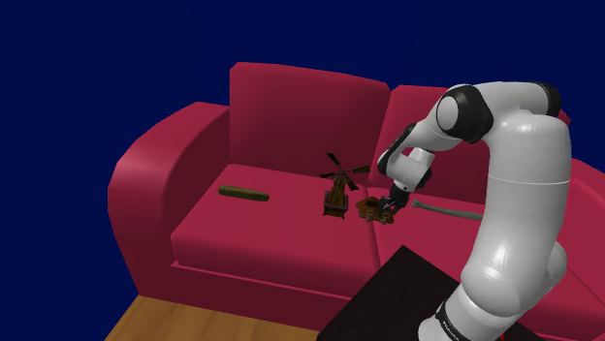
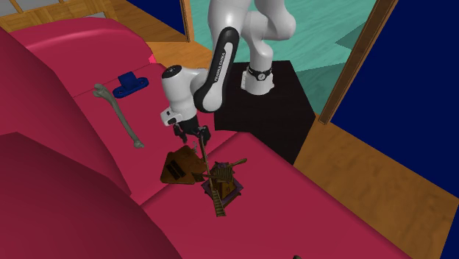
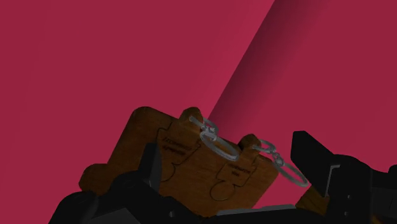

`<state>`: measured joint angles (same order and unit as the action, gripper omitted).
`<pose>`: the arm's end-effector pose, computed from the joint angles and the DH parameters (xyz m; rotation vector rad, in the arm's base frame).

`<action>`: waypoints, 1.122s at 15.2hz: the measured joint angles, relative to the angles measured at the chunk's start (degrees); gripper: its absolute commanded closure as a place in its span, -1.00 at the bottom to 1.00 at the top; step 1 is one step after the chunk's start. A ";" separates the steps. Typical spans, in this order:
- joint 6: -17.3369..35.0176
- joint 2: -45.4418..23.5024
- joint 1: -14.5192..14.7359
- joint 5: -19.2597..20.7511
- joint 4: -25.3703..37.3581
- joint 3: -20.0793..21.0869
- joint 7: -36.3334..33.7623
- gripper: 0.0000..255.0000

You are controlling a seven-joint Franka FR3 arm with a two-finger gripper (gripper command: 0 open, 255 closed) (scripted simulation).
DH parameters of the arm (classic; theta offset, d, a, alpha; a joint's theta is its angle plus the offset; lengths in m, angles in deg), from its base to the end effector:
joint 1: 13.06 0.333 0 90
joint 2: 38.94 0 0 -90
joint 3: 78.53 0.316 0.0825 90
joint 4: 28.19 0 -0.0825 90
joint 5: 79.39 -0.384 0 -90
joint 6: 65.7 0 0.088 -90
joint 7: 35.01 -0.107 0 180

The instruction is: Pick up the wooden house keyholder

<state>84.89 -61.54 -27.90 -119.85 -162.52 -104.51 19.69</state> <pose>0.3618 -0.3484 0.1768 -2.9690 0.5368 -0.1558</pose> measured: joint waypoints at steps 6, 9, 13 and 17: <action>1.71 -3.61 -2.01 -3.87 1.36 2.63 3.13 1.00; 1.76 -3.74 -2.05 -3.99 1.45 2.74 3.19 1.00; 1.77 -3.76 -2.05 -4.02 1.46 2.76 3.20 1.00; 1.33 -2.77 -1.55 -3.05 1.02 2.04 2.47 1.00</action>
<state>86.22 -64.31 -29.45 -122.90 -161.50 -102.47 22.16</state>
